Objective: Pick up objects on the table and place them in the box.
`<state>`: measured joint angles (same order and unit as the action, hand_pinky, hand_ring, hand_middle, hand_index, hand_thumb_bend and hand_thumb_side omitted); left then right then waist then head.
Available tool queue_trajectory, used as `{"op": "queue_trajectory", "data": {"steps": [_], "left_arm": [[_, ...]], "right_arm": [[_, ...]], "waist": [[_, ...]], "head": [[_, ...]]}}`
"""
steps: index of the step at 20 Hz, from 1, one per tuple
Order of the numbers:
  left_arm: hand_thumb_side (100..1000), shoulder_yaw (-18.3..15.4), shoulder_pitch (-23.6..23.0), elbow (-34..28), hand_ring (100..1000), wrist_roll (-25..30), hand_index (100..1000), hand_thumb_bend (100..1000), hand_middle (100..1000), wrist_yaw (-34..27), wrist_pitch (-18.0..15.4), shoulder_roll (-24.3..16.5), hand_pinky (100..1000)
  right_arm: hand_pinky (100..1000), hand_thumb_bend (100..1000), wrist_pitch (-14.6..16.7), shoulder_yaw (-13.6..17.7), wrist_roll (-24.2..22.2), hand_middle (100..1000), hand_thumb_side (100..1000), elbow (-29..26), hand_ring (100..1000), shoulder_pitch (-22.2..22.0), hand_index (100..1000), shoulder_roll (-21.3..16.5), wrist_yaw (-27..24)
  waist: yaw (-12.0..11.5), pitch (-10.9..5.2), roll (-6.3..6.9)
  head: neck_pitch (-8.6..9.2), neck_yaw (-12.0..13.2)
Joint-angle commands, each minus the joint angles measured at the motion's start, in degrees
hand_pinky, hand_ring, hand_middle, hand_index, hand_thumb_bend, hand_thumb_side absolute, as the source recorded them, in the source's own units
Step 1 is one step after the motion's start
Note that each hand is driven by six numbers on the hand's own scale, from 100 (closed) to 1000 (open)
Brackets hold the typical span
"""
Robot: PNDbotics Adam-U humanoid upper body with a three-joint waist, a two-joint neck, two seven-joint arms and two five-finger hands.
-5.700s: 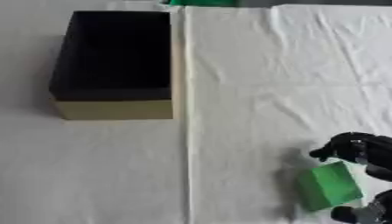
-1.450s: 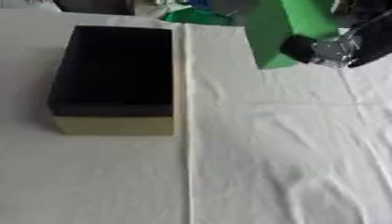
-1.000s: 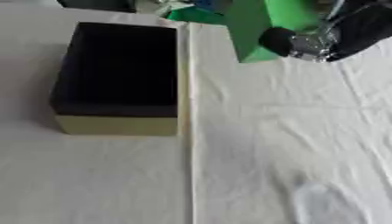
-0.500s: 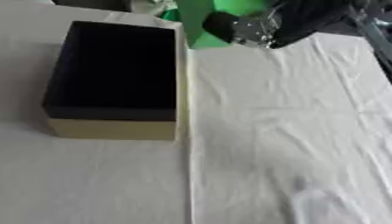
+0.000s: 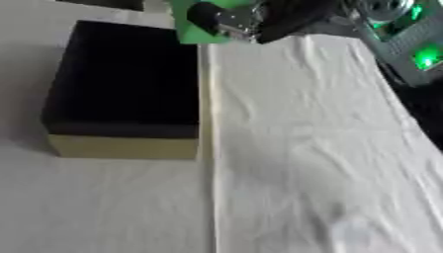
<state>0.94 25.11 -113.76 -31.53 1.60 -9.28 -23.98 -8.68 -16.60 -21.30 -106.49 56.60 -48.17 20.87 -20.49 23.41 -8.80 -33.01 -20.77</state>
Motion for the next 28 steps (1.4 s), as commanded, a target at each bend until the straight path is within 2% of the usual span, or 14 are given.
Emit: {"op": "queue_trajectory", "data": {"steps": [1,6,18,19,20,23,28], "left_arm": [[993,0.1,1.0,-0.83,709,0.2,779,455,722,-0.27,-0.73,-0.2,630],[992,0.39,2.07,-0.83,709,0.48,779,457,722,-0.51,-1.66,0.14,631],[994,1.11,3.74,-0.83,710,1.22,780,459,722,-0.94,-3.23,1.0,633],[994,1.16,3.79,-0.83,710,1.33,780,459,722,-0.98,-3.24,1.04,633],[994,1.18,3.81,-0.83,710,1.42,780,457,722,-1.01,-3.22,1.07,633],[993,1.13,3.76,-0.83,710,1.51,779,455,722,-1.11,-3.06,1.1,633],[994,1.08,3.76,-0.83,709,1.66,779,452,721,-1.17,-2.85,1.3,632]], "right_arm": [[708,113,0.64,-0.45,0.92,468,634,2.17,564,1.75,710,0.07,2.58],[708,118,1.74,-2.26,1.2,467,628,5.65,567,2.79,708,1.88,4.89],[711,157,4.56,-5.13,2.98,477,626,12.53,575,3.53,715,5.38,10.91],[716,168,4.79,-5.35,2.95,486,632,12.82,583,3.53,723,5.55,11.22],[739,212,5.04,-5.58,2.77,538,675,13.05,623,3.51,755,5.68,11.53],[778,272,6.06,-5.96,1.28,662,737,13.12,708,3.47,800,5.77,12.67],[814,275,7.89,-6.35,-2.5,677,732,13.02,731,3.0,791,5.95,14.9]], "waist": [[-0.61,-0.95,0.31],[-2.22,-0.57,0.03],[-4.15,0.43,-0.4],[-4.21,0.49,-0.4],[-4.24,0.54,-0.4],[-4.12,0.67,-0.36],[-4.06,0.8,-0.31]], "head": [[0.96,-1.23],[1.35,-2.9],[2.13,-5.48],[2.21,-5.57],[2.24,-5.6],[2.2,-5.57],[2.16,-5.8]]}}
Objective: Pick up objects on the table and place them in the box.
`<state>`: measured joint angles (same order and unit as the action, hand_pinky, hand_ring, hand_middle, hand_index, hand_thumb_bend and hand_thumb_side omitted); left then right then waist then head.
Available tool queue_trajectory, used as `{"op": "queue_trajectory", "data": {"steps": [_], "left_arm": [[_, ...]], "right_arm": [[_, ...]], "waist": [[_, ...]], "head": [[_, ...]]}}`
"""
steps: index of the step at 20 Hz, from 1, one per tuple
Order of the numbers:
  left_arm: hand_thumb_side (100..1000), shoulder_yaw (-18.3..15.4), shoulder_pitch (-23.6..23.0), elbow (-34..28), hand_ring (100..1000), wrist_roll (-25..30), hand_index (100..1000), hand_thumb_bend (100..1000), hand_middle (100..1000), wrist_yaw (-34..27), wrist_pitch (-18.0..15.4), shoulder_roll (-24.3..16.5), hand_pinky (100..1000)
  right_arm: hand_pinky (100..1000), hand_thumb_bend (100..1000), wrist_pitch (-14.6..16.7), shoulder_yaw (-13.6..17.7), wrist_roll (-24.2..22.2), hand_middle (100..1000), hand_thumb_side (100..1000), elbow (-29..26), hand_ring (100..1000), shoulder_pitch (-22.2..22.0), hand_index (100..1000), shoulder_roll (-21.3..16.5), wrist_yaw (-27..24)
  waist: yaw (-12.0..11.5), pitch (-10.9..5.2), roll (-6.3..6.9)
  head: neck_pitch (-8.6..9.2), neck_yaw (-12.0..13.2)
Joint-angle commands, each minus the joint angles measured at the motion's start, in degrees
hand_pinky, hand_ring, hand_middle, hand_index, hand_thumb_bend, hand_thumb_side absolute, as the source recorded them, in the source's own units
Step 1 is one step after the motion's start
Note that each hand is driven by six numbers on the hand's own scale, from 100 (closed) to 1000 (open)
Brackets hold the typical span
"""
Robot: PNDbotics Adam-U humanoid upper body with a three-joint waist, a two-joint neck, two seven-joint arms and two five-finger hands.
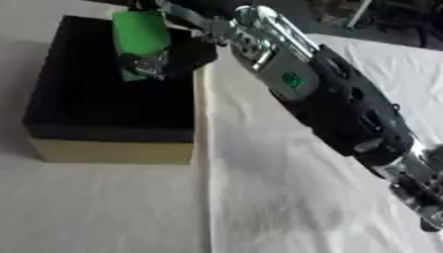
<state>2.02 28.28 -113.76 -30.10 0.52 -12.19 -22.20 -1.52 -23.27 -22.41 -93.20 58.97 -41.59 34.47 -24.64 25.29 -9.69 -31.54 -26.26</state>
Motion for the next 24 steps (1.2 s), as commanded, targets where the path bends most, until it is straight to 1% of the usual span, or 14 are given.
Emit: {"op": "queue_trajectory", "data": {"steps": [1,5,8,9,10,13,14,15,19,22,24], "left_arm": [[994,-0.01,0.55,-0.83,709,0.22,779,452,721,-0.12,0.13,-0.4,632],[995,0.04,0.7,-0.83,709,0.28,779,451,721,-0.25,0.29,-0.22,631],[996,0.04,0.6,-0.83,709,0.36,779,451,721,-0.28,0.52,-0.24,631],[996,0.02,0.58,-0.83,709,0.37,779,451,721,-0.29,0.58,-0.23,631],[996,0.0,0.57,-0.83,709,0.37,779,451,721,-0.3,0.62,-0.22,631],[996,0.0,0.49,-0.83,710,0.39,779,450,722,-0.37,0.82,-0.16,631],[996,0.01,0.48,-0.83,710,0.4,779,450,722,-0.39,0.86,-0.14,631],[996,0.02,0.48,-0.83,710,0.43,779,449,722,-0.4,0.89,-0.13,631],[995,0.01,0.45,-0.83,710,0.5,779,449,721,-0.39,0.92,-0.15,631],[995,-0.04,0.45,-0.83,710,0.46,779,449,722,-0.4,0.93,-0.13,631],[995,-0.13,0.36,-0.83,710,0.37,778,451,722,-0.35,0.91,-0.17,631]], "right_arm": [[814,272,0.95,0.24,-1.72,666,732,-0.22,726,0.49,781,-0.49,1.78],[819,286,1.41,-0.32,-2.0,680,751,0.55,737,-0.14,795,0.26,3.38],[821,295,1.43,-0.28,-1.57,688,768,0.81,740,-0.27,799,0.5,3.53],[824,307,1.32,-0.14,-1.34,712,787,0.77,748,-0.25,812,0.48,3.45],[824,307,1.14,0.01,-1.11,712,787,0.72,748,-0.23,812,0.43,3.34],[839,376,0.35,0.51,-0.4,773,888,0.43,785,-0.14,877,0.31,2.86],[851,444,0.06,0.66,-0.24,797,955,0.27,809,-0.09,898,0.21,2.84],[860,490,-0.24,0.81,-0.2,807,994,0.11,823,-0.03,906,0.07,3.03],[863,514,-0.94,1.33,-0.32,798,1000,-0.82,821,0.01,909,-0.37,3.74],[858,501,-1.34,1.84,-0.29,787,1000,-1.92,811,-0.02,900,-0.58,3.45],[857,466,-1.47,2.28,0.1,782,978,-3.55,804,-0.25,895,-1.0,2.44]], "waist": [[0.12,-1.03,0.59],[0.23,-0.77,0.62],[0.42,-0.61,0.63],[0.48,-0.59,0.64],[0.52,-0.57,0.66],[0.68,-0.57,0.81],[0.73,-0.59,0.86],[0.78,-0.61,0.9],[1.07,-0.75,1.08],[1.32,-0.94,1.21],[1.73,-1.11,1.37]], "head": [[0.72,-0.36],[0.99,-0.62],[0.94,-0.39],[0.91,-0.31],[0.88,-0.29],[0.81,-0.31],[0.81,-0.3],[0.84,-0.27],[0.78,-0.06],[0.65,0.06],[0.53,0.54]]}}
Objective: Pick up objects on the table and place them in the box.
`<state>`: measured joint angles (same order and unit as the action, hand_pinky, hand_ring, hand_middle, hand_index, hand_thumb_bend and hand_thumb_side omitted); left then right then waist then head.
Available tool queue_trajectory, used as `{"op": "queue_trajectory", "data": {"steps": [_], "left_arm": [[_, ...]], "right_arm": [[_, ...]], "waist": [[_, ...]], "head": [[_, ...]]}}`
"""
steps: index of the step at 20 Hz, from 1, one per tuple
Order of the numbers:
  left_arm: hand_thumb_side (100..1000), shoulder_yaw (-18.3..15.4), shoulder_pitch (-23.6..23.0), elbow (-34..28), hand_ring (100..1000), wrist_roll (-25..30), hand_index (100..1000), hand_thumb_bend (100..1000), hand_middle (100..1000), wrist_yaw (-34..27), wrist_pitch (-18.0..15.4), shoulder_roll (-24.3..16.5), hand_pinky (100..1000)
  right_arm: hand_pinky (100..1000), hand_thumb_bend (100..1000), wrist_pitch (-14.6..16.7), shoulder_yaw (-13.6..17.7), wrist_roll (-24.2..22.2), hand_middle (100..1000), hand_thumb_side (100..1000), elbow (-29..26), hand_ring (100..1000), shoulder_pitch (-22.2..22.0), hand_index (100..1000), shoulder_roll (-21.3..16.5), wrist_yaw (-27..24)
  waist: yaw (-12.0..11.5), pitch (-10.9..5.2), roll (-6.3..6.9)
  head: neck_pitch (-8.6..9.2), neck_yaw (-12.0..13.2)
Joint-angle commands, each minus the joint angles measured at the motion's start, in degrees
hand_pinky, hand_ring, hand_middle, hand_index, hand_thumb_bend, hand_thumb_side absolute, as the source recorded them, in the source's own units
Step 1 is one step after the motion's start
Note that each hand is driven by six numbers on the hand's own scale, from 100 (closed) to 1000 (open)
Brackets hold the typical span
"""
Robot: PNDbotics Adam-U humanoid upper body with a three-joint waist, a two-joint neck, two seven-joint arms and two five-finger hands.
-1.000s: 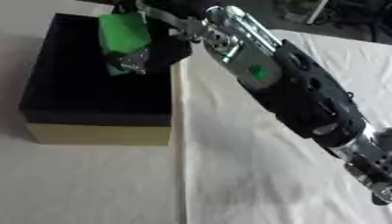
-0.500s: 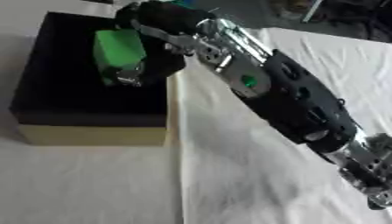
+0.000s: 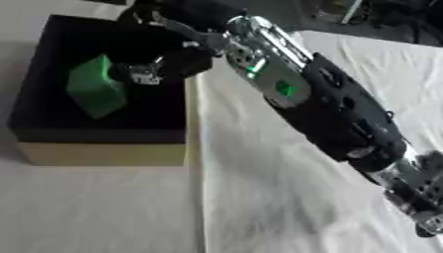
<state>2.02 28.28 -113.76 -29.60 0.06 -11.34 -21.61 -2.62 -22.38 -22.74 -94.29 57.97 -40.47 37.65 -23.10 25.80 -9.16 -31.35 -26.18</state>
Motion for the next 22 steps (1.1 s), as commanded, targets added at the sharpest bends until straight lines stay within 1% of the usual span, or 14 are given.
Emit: {"op": "queue_trajectory", "data": {"steps": [1,2,6,10,11,13,17,22], "left_arm": [[995,-0.22,0.3,-0.83,710,-0.24,778,451,722,0.15,0.06,-0.8,631],[995,-0.28,0.26,-0.83,710,-0.35,778,451,722,0.19,0.08,-0.84,631],[995,-0.54,-0.19,-0.83,710,-0.71,779,451,723,0.47,0.1,-1.19,631],[995,-0.92,-0.75,-0.83,711,-1.23,779,452,723,0.87,0.16,-1.64,631],[995,-1.01,-0.91,-0.83,711,-1.35,779,452,723,0.98,0.18,-1.74,631],[995,-1.26,-1.3,-0.83,711,-1.64,779,452,724,1.21,0.21,-1.96,631],[996,-1.74,-2.03,-0.83,711,-2.29,779,452,724,1.54,0.24,-2.25,631],[996,-1.98,-2.66,-0.83,711,-2.63,780,453,724,1.92,0.52,-2.28,631]], "right_arm": [[857,457,-0.55,1.82,0.74,780,973,-3.59,802,0.53,893,-2.53,-1.31],[856,451,-0.89,2.33,1.09,778,972,-4.81,800,0.22,891,-3.0,-1.93],[845,371,-3.22,5.25,2.96,766,970,-10.61,781,-1.9,886,-5.56,-5.48],[833,325,-6.19,9.02,5.27,750,956,-18.43,761,-5.8,881,-9.18,-11.83],[833,317,-6.22,10.0,6.18,748,946,-19.38,759,-6.86,879,-10.25,-13.48],[830,308,-4.78,11.93,8.52,745,933,-20.08,756,-8.87,878,-12.16,-16.44],[822,300,-0.42,16.23,14.28,737,913,-20.28,749,-13.23,873,-14.91,-21.65],[820,286,3.85,20.86,19.83,731,897,-20.3,747,-18.53,870,-17.26,-25.05]], "waist": [[0.46,-1.73,0.92],[0.69,-1.85,1.0],[1.94,-2.34,1.44],[3.61,-2.66,1.86],[4.0,-2.74,2.01],[4.73,-2.86,2.36],[6.56,-3.09,3.33],[8.9,-3.63,4.66]], "head": [[0.23,0.9],[0.1,1.3],[-0.49,3.62],[-1.43,6.69],[-1.62,7.5],[-1.89,9.04],[-2.02,11.84],[-2.51,14.25]]}}
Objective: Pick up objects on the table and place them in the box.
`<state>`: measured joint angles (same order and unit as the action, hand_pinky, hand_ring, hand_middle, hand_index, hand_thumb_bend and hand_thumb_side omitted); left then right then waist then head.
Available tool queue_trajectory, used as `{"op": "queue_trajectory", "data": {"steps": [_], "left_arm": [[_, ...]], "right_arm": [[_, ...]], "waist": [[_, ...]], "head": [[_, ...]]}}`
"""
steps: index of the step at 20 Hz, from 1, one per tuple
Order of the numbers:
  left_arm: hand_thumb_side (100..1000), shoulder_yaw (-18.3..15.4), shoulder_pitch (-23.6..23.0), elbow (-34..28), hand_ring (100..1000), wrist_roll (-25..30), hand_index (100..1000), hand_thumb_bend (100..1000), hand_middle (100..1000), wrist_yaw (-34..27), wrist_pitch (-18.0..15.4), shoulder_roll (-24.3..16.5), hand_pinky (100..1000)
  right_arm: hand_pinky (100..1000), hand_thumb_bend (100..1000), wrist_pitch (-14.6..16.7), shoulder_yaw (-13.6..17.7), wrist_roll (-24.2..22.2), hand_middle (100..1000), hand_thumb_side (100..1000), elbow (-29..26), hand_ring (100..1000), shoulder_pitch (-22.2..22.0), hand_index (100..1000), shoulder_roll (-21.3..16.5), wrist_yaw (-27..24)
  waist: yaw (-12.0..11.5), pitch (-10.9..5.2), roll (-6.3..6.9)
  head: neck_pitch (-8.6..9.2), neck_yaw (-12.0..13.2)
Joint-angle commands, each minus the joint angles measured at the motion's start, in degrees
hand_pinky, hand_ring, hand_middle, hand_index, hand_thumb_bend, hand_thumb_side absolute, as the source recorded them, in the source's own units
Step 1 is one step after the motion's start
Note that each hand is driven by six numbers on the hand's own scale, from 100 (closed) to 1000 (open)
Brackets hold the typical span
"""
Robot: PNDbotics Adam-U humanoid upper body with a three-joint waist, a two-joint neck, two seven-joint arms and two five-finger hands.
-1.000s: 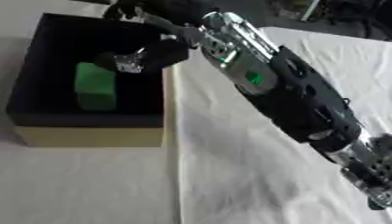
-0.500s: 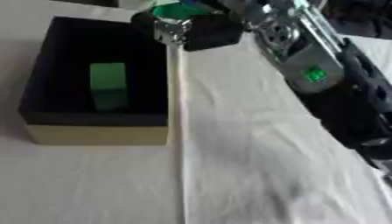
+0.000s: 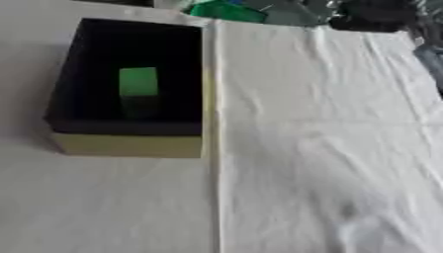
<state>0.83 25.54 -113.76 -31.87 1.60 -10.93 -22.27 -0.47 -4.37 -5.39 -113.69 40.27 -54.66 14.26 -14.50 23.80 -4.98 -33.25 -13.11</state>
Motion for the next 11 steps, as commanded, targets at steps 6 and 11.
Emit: {"op": "queue_trajectory", "data": {"steps": [6,11], "left_arm": [[997,-1.25,-0.78,-0.83,712,-0.9,781,454,725,0.72,0.4,-1.88,632],[997,-1.63,-1.51,-0.83,713,-1.39,781,453,726,1.07,0.69,-2.05,632]], "right_arm": [[818,196,5.95,7.26,8.27,735,910,-0.9,748,-9.71,870,-4.6,-2.98],[816,131,9.08,11.14,14.31,738,987,-0.9,750,-16.07,870,-4.15,-3.49]], "waist": [[2.92,-2.35,2.04],[4.94,-3.01,3.0]], "head": [[-1.34,4.1],[-1.92,6.19]]}}
